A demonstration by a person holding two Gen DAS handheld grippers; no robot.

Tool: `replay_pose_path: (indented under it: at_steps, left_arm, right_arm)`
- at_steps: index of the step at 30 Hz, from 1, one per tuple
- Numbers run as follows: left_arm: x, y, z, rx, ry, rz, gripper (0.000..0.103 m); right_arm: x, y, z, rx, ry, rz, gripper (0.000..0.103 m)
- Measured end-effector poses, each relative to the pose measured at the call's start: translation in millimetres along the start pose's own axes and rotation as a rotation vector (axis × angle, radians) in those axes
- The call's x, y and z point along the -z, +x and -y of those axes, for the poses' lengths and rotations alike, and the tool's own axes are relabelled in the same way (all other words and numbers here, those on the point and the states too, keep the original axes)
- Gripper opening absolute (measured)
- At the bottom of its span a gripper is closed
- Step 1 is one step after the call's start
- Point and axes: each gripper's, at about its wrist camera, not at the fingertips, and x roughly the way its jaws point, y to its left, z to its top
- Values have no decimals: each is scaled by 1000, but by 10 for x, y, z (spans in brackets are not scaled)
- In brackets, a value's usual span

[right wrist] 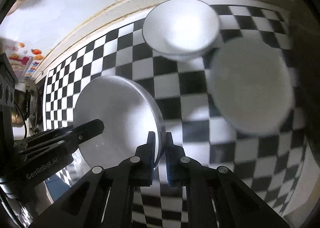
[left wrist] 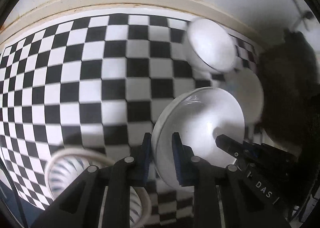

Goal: Organize plates and bowls
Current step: 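Lift the white bowl and carry it toward the other white bowl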

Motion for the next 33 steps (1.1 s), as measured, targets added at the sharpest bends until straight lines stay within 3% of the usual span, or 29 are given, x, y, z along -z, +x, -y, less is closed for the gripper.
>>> replay_pose_path:
  at_steps: [7,14,23,33]
  left_arm:
    - [523,-37,46,22,40,-37,18]
    - [785,283,72,-13,59,-103,18]
    - [969,722,127,-87,89,-183,18]
    - [983,719,264,-121,92,-190,19]
  right_arm:
    - [644,-261,184,-5,11,-1,10]
    - [1045,-28,349,5,18,-43,10]
    - [1250,343,523,25,16,-105,10]
    - [1249,420,532,3,14,-141,11]
